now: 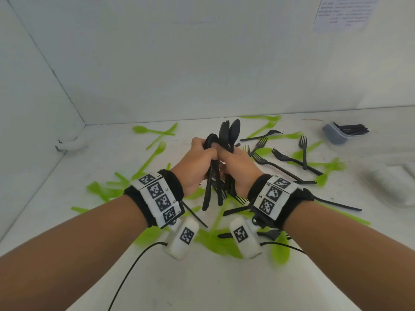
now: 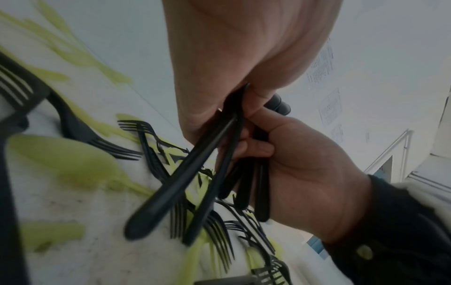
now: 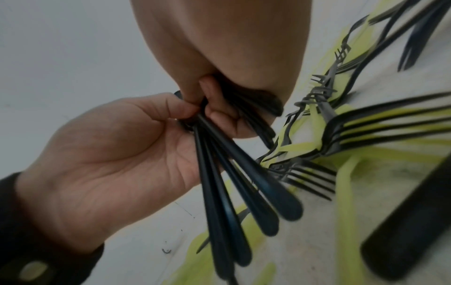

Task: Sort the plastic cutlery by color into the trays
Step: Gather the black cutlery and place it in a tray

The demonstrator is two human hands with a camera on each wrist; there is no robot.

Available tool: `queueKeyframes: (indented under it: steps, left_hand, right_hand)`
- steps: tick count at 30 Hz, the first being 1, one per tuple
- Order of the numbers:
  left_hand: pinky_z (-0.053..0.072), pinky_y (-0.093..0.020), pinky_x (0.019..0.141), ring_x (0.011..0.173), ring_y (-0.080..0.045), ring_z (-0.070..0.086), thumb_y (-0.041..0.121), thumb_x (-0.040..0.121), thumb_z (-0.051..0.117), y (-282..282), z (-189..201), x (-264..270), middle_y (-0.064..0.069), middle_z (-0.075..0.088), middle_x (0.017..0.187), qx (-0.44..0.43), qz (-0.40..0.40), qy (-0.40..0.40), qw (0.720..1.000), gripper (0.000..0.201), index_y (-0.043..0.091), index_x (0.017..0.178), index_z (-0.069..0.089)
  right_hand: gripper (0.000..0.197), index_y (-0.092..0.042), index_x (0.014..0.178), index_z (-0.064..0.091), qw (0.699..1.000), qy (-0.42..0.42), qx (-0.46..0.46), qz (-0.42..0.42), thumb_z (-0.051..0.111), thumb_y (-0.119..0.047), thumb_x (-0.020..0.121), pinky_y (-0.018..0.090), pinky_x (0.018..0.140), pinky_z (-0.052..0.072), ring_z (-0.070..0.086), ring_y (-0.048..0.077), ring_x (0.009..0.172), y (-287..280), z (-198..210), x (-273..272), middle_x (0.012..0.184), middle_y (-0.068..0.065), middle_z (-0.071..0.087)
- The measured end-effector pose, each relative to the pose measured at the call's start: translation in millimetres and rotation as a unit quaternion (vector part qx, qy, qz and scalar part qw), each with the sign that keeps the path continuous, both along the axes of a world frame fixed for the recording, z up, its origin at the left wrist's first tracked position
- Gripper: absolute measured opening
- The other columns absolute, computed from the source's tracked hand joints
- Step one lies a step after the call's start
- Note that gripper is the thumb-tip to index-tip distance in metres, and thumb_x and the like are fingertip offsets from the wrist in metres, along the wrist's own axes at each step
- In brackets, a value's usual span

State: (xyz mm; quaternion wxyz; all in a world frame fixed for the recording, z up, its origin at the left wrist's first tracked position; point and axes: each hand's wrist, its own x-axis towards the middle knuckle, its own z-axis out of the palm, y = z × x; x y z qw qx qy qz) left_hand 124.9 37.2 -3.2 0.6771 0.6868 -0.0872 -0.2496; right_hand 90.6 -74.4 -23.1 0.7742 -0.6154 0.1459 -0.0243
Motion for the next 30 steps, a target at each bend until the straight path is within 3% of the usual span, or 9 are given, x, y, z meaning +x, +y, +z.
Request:
queueKeyframes:
  steps: [7,10,13,16,20,23,25,27,30]
  left_hand:
    - [0.040,-0.029,0.055,0.058,-0.014,0.043,0.012,0.096,0.039,13.7,-12.1,13.9,-0.007,0.050,0.085,0.012,0.068,-0.023,0.997,0.021,0.015,0.116,0.043]
    - [0.035,-0.026,0.055,0.060,-0.012,0.038,0.023,0.093,0.047,13.6,-15.3,15.5,-0.002,0.043,0.083,-0.025,0.073,0.020,0.997,0.016,0.017,0.108,0.044]
    - [0.043,-0.024,0.058,0.067,-0.010,0.045,0.038,0.090,0.055,6.8,-14.8,11.7,-0.003,0.051,0.092,-0.084,0.055,0.070,0.992,0.042,0.011,0.122,0.052]
    - [0.049,-0.031,0.058,0.066,-0.014,0.060,0.030,0.096,0.057,-1.8,-10.2,8.2,-0.005,0.064,0.091,-0.128,0.069,0.077,0.986,0.047,0.005,0.133,0.046]
    - [0.052,-0.037,0.065,0.075,-0.024,0.066,0.018,0.104,0.051,-2.3,-5.3,8.5,-0.006,0.066,0.080,-0.123,0.096,0.073,0.985,0.017,0.013,0.118,0.043]
    - [0.054,-0.045,0.070,0.081,-0.031,0.062,0.015,0.102,0.046,0.8,-7.2,7.4,-0.011,0.067,0.082,-0.090,0.089,0.050,0.991,0.016,0.010,0.117,0.044]
    - [0.056,-0.049,0.074,0.081,-0.028,0.062,0.013,0.101,0.044,1.2,-9.8,6.2,-0.006,0.071,0.078,-0.074,0.093,0.030,0.992,0.017,0.009,0.118,0.044]
    - [0.054,-0.049,0.082,0.087,-0.026,0.059,0.013,0.099,0.043,0.6,-11.8,4.4,-0.004,0.070,0.083,-0.056,0.100,0.015,0.993,0.021,0.010,0.120,0.045]
    - [0.047,-0.044,0.082,0.088,-0.023,0.050,0.013,0.094,0.045,0.1,-11.3,2.8,-0.007,0.053,0.093,-0.039,0.119,-0.001,0.992,0.021,0.014,0.115,0.048]
  right_hand:
    - [0.021,-0.021,0.104,0.047,0.996,0.041,0.061,-0.048,0.054,-0.037,0.092,0.027,0.046,0.032,0.039,0.012,0.049,3.0,-1.1,0.3,0.084,0.000,0.043]
    - [0.017,-0.027,0.103,0.056,0.999,0.011,-0.016,-0.032,0.039,-0.025,0.102,0.027,0.050,0.030,0.035,0.011,0.056,3.3,-1.7,-3.7,0.083,-0.003,0.040]
    - [0.031,-0.025,0.119,0.064,0.998,-0.035,-0.054,-0.004,0.037,-0.014,0.107,0.020,0.048,0.034,0.042,0.003,0.050,7.1,-2.2,-6.6,0.073,-0.012,0.056]
    - [0.028,-0.018,0.115,0.065,0.995,-0.056,-0.081,0.009,0.039,-0.009,0.108,0.016,0.051,0.037,0.045,0.002,0.053,11.9,-3.0,-10.1,0.069,-0.009,0.054]
    - [0.029,-0.027,0.115,0.069,0.990,-0.056,-0.125,0.024,0.045,-0.014,0.107,0.045,0.088,0.055,0.062,0.023,0.085,11.0,-10.2,-11.0,0.099,0.013,0.071]
    - [0.030,-0.024,0.119,0.069,0.989,-0.028,-0.128,0.064,0.043,-0.015,0.107,0.061,0.105,0.044,0.058,0.024,0.093,5.3,-11.9,-14.0,0.112,0.027,0.067]
    - [0.030,-0.020,0.122,0.067,0.988,-0.029,-0.134,0.071,0.041,-0.015,0.109,0.041,0.088,0.059,0.062,0.008,0.081,2.4,-7.1,-17.8,0.099,0.007,0.074]
    - [0.025,-0.021,0.120,0.064,0.987,-0.042,-0.147,0.054,0.042,-0.025,0.109,0.017,0.064,0.046,0.056,-0.004,0.063,1.0,-2.4,-19.0,0.081,-0.016,0.067]
    - [0.029,-0.030,0.130,0.043,0.992,-0.022,-0.125,0.014,0.041,-0.044,0.106,0.023,0.060,0.038,0.042,0.004,0.064,1.0,-1.5,-15.8,0.089,-0.009,0.045]
